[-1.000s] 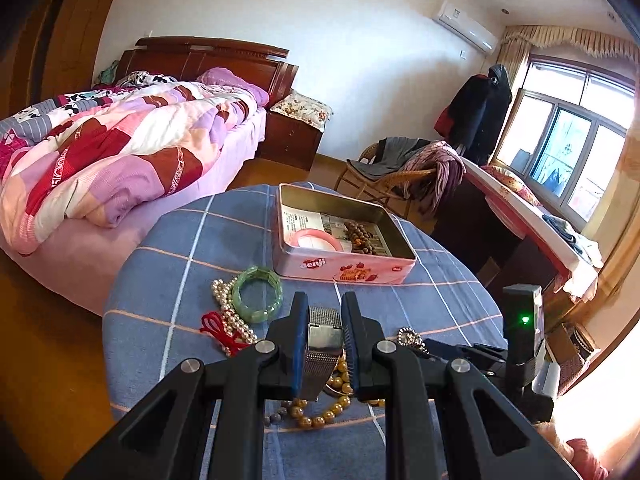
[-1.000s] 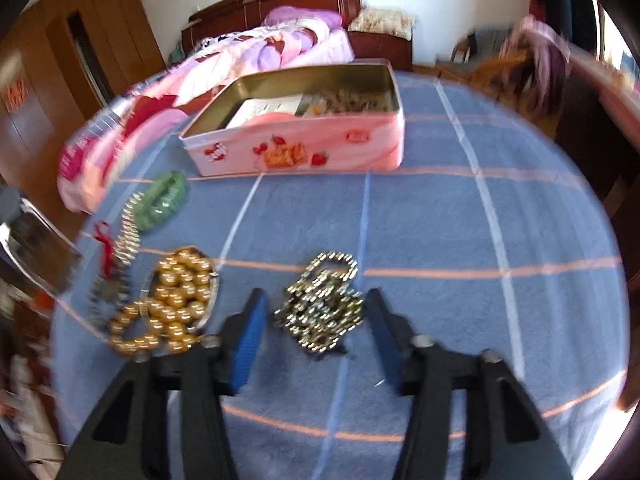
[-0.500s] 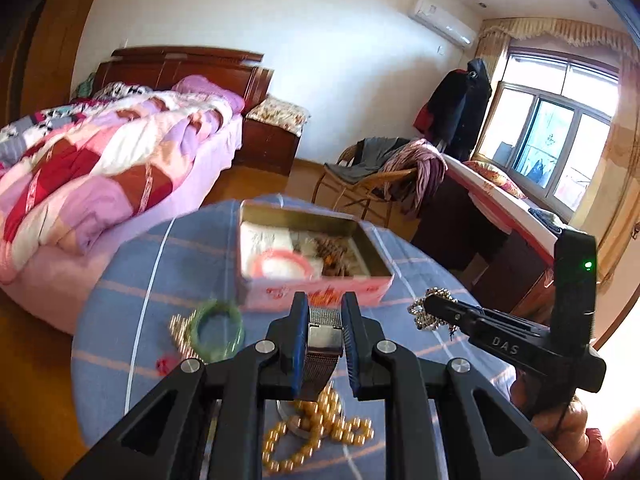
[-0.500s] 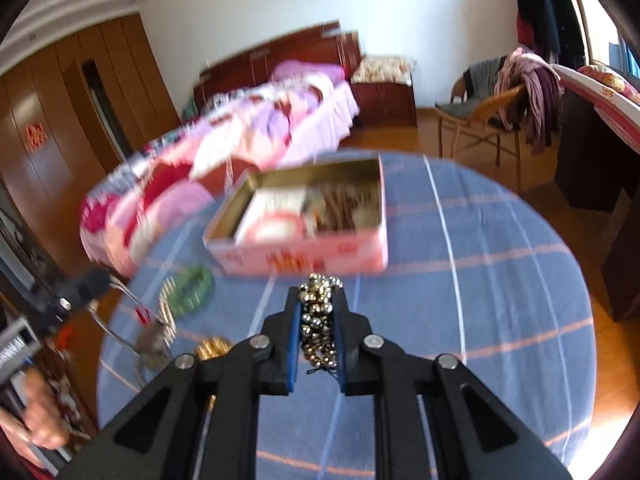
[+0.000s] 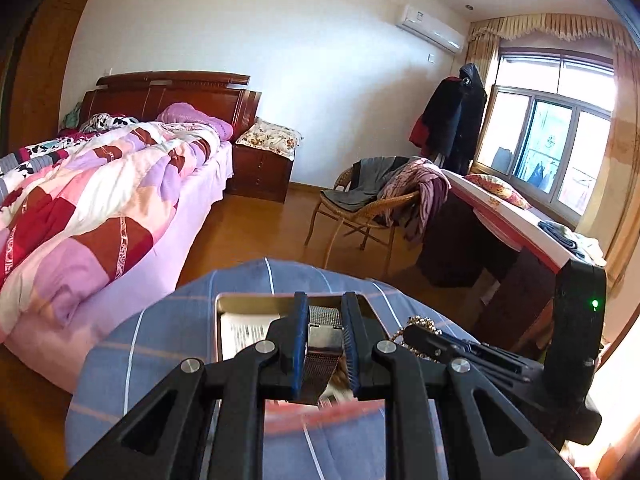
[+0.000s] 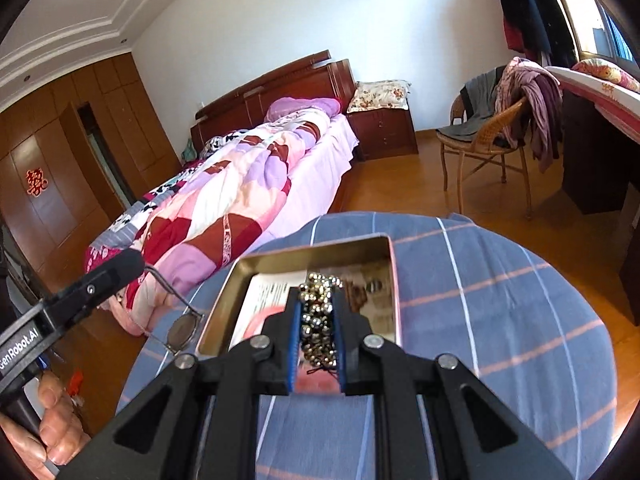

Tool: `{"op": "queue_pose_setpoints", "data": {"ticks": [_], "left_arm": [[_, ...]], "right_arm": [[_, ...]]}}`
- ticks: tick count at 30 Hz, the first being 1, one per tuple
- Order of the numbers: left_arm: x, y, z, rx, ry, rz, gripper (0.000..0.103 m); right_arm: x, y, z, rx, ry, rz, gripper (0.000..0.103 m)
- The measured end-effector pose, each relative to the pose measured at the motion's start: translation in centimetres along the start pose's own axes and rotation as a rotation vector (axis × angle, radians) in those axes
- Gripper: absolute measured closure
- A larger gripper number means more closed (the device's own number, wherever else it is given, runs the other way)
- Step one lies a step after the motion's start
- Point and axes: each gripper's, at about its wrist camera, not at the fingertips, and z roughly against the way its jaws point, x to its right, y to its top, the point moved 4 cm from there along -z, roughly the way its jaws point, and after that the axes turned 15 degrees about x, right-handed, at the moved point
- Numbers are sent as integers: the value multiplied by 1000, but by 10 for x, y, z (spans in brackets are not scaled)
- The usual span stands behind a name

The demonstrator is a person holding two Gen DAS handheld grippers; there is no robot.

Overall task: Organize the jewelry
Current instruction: 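Lower the watch and silver bracelet into the tin and open both tools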

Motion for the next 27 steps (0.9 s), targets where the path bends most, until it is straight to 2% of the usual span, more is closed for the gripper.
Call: {"op": "queue_pose_setpoints", "data": {"ticks": [7, 14, 17, 19, 20, 21, 22, 24, 27], "left_arm": [[-11, -17, -67, -82, 12, -3, 87], [-19, -44, -102, -199, 85, -44, 86], [-22, -49, -109, -241, 128, -54, 86], [-24, -49, -106, -257, 123, -30, 84], [-24, -47, -104, -259, 119, -20, 82], [-23, -45, -101, -256, 125, -16, 71], [-23, -42, -95, -247, 137, -20, 55], [-24, -33, -79, -203, 164, -38, 40], [-27, -25, -61, -179, 178, -49, 40]], "right_arm": [[8, -14, -57, -72, -14, -4, 86], [20, -27, -72, -117, -8, -10, 85], [23, -28, -69, -113, -11, -27, 76], [24, -23, -63, -86, -1, -45, 63], [24, -20, -59, -65, -7, -43, 62], [24, -17, -55, -44, -18, -39, 62], [26, -14, -52, -21, -33, -36, 62], [29, -8, -44, 23, -69, -38, 62], [38, -5, -33, 49, -131, -47, 62]]}}
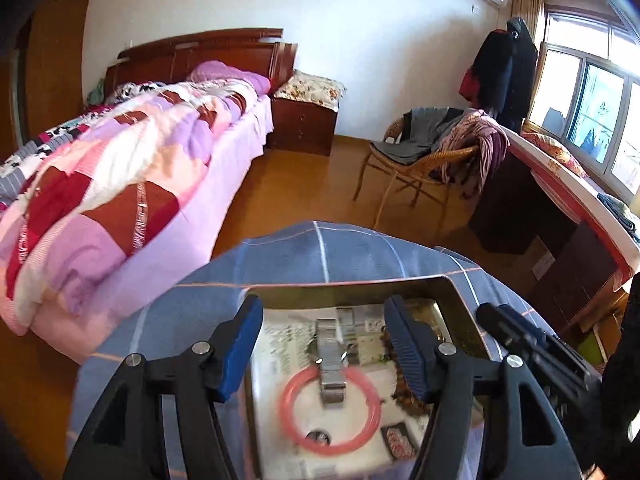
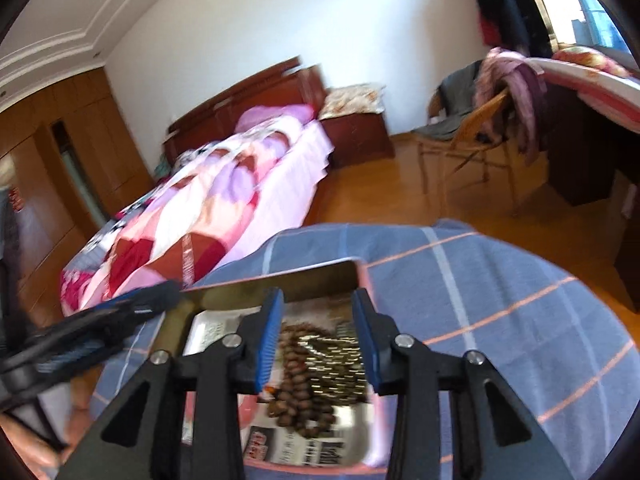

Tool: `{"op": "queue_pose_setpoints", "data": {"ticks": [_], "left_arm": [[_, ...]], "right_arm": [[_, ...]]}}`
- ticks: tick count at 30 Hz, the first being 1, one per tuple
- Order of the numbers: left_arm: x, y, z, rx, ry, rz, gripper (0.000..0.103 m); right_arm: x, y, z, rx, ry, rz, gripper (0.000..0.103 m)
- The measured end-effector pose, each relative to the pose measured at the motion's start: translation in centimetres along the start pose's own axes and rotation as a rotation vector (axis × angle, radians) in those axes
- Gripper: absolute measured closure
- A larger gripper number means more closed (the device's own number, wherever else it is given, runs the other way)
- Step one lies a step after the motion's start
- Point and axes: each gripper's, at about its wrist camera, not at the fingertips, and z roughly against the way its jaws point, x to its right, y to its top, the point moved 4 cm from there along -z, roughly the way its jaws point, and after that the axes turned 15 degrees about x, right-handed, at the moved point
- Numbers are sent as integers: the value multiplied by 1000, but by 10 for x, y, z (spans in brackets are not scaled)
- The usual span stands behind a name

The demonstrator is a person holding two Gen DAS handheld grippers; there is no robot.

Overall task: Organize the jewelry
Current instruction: 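Lower the watch and silver bracelet into the tin and open both tools, then grasp the gold pearl strand in the silver dish with the right tool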

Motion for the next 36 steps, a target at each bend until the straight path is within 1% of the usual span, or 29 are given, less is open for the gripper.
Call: {"op": "queue_pose_setpoints", "data": {"ticks": [3, 7, 9, 12, 19, 26, 34, 36], "left_arm": [[-11, -7, 24, -9, 28, 9, 39], [-18, -25, 52, -14, 69, -14, 39], [-19, -36, 66, -13, 86, -25, 39], [-20, -55, 87, -14, 88, -17, 39], [-31, -85, 126, -22, 121, 33, 39], [-41, -109, 152, -30, 151, 61, 39], [-45, -136, 176, -38, 172, 4, 39], [-50, -143, 180, -47, 172, 0, 39]], "right_arm": [[8, 0, 13, -9, -16, -32, 62], [7, -12, 39, -32, -31, 5, 62], [8, -21, 50, -54, -35, -1, 62], [6, -31, 62, -85, -17, -21, 62], [-1, -56, 94, -149, 12, 3, 62], [-12, -78, 115, -196, 42, 46, 62], [-27, -96, 129, -229, 84, 75, 62], [-35, -99, 131, -235, 108, 93, 62]]}}
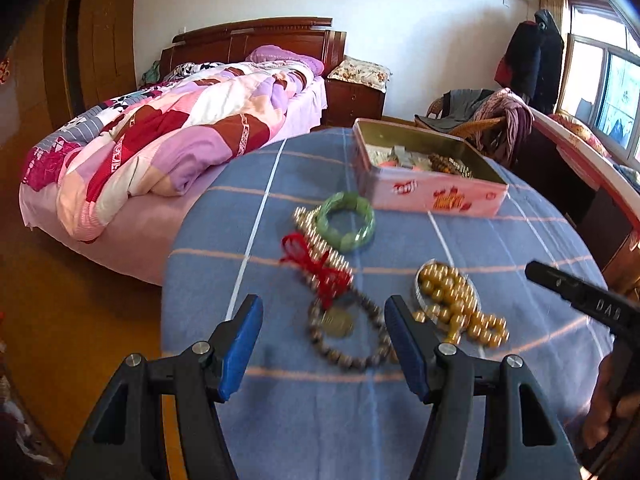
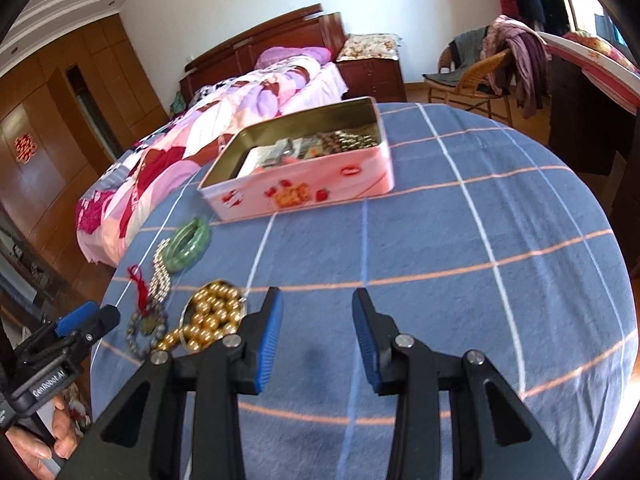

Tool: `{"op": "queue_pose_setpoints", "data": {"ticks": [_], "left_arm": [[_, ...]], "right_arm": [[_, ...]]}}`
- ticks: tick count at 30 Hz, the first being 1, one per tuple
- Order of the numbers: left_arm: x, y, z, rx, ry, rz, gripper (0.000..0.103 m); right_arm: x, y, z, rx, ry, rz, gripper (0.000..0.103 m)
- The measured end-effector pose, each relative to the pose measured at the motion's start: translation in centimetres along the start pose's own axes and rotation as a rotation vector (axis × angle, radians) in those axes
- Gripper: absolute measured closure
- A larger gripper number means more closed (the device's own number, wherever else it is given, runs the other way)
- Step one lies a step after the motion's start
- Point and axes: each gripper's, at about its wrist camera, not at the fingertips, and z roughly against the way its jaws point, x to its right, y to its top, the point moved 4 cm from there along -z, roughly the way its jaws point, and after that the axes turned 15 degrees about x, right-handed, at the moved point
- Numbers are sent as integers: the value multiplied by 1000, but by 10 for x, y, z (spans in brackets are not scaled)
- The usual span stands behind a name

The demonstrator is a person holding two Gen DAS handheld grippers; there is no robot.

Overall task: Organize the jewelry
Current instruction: 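Grasp the gold pearl strand in the silver dish with the right tool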

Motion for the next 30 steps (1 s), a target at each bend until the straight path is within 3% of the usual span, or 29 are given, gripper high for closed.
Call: {"op": "queue_pose_setpoints", "data": {"ticks": [17, 26, 30], "left_arm": [[-30, -14, 1, -10, 30, 62, 39], [-35, -15, -2, -15, 38, 72, 39], [-35, -16, -3, -23, 36, 78, 39]], "right_arm": [[-70, -23, -26, -116, 181, 115, 62], [-85, -33, -43, -174, 127, 221, 64], [-84, -32, -48, -192, 143, 210, 64]]}}
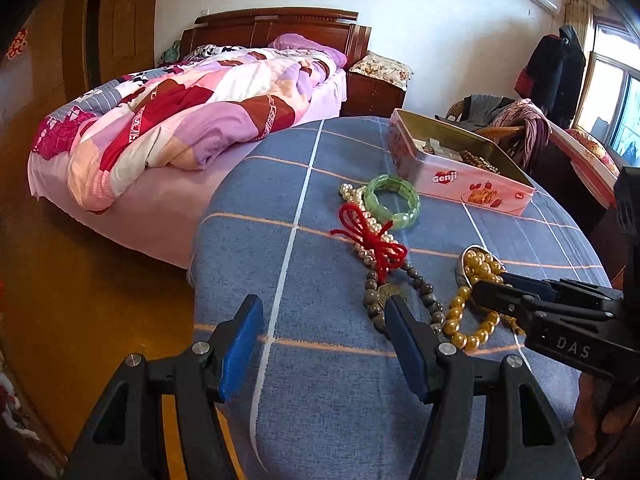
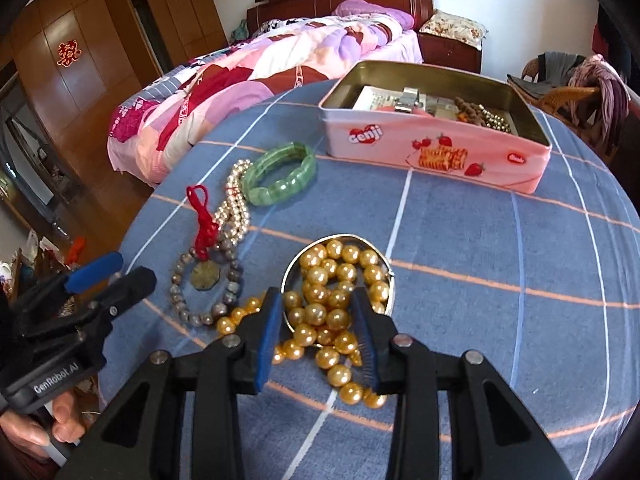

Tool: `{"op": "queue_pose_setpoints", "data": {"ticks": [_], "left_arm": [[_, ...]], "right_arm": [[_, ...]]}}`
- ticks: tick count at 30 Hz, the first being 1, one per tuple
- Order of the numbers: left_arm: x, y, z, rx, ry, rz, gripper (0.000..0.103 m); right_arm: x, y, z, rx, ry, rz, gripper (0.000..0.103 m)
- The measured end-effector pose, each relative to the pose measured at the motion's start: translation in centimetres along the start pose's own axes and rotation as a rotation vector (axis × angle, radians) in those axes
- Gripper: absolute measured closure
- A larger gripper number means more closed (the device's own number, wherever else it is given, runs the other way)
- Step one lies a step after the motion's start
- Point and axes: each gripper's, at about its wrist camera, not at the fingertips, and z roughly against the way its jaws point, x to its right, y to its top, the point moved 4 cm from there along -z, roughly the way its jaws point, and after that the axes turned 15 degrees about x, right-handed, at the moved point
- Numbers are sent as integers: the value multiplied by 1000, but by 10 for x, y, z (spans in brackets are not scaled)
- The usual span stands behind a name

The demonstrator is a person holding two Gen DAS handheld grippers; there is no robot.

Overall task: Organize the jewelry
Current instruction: 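Grasp the gold pearl strand in the silver dish with the right tool, then lift the gold pearls with the right tool while the left tool grasps the red tassel pendant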

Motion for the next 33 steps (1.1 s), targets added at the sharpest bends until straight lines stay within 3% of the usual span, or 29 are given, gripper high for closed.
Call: {"op": "queue_pose_setpoints", "data": {"ticks": [2, 8, 16, 21, 27, 32, 33], "left_arm": [[0, 1, 0, 1, -1, -1, 39], [-2, 2, -1, 1, 1, 20, 39], [3, 5, -1, 3, -14, 13, 39], [8, 8, -6, 3, -21, -1, 39], [24, 22, -23, 2, -64, -14, 39], [28, 28, -48, -24, -45, 3, 40], [28, 28, -52, -37, -45, 12, 48]], "right_arm": [[1, 1, 0, -10, 16, 4, 64], [9, 0, 9, 19, 64, -43, 80], [24, 29, 49, 185, 89, -117, 81], [50, 48, 68, 272, 44, -178, 81], [87, 38, 56, 235, -45, -235, 81], [106, 23, 47, 185, -82, -269, 81], [107, 22, 48, 183, -86, -268, 81]]}}
